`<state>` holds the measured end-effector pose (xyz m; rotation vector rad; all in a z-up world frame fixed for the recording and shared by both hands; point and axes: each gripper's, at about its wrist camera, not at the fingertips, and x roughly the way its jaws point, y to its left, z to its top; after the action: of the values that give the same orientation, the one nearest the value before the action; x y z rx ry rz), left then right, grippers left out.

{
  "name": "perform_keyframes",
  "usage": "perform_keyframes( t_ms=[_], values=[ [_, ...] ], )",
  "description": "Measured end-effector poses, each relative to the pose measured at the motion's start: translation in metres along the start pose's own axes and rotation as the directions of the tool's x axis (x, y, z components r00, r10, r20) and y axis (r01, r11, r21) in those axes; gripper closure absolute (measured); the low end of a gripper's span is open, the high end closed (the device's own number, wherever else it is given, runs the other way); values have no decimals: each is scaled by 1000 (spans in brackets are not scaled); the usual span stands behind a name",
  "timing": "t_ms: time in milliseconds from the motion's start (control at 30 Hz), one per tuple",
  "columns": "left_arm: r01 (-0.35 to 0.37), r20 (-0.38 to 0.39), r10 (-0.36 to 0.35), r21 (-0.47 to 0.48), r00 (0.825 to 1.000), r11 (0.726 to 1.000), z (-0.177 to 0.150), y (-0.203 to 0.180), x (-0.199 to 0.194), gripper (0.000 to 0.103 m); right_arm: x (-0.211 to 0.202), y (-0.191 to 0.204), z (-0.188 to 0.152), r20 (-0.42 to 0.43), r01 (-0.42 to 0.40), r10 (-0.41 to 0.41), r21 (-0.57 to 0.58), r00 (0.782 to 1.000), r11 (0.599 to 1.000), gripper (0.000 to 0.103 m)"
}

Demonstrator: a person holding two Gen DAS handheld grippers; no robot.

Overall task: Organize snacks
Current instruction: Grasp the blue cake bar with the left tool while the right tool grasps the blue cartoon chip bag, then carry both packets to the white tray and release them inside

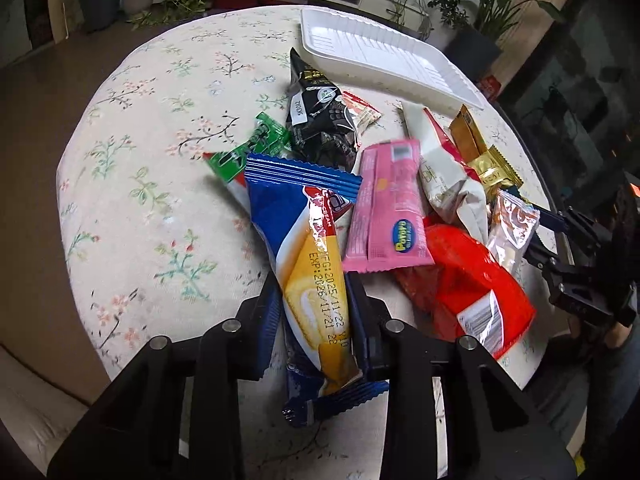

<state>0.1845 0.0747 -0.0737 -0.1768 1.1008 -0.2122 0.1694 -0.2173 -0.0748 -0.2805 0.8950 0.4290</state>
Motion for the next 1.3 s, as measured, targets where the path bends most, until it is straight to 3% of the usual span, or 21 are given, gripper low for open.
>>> perform_keyframes(
  t_ms=[333, 533, 833, 1100, 1200, 1300],
  values=[
    [43, 30, -43, -11, 999, 999, -17, 6, -15, 74, -15, -2, -1, 16, -32, 32, 31, 999, 999, 71],
    [71, 55, -71, -4, 996, 997, -24, 5, -29, 74, -39, -10, -5, 47, -44, 39, 90, 998, 995, 74],
    [127, 121, -131, 38, 984, 991, -13, -5, -63, 74, -78, -33, -9, 176, -97, 53, 253, 983, 962, 75],
    [137, 169, -151, 93, 974, 986, 43, -6, -85, 74, -92, -81, 1, 218, -61, -34, 412, 975, 909, 75],
    [118, 197, -142, 131, 970, 984, 87, -15, -89, 74, -95, -99, 16, 229, -39, -71, 446, 971, 894, 75],
    [115, 204, -149, 173, 967, 978, 133, -31, -84, 74, -94, -108, 44, 256, -4, -115, 421, 960, 907, 75]
  ],
)
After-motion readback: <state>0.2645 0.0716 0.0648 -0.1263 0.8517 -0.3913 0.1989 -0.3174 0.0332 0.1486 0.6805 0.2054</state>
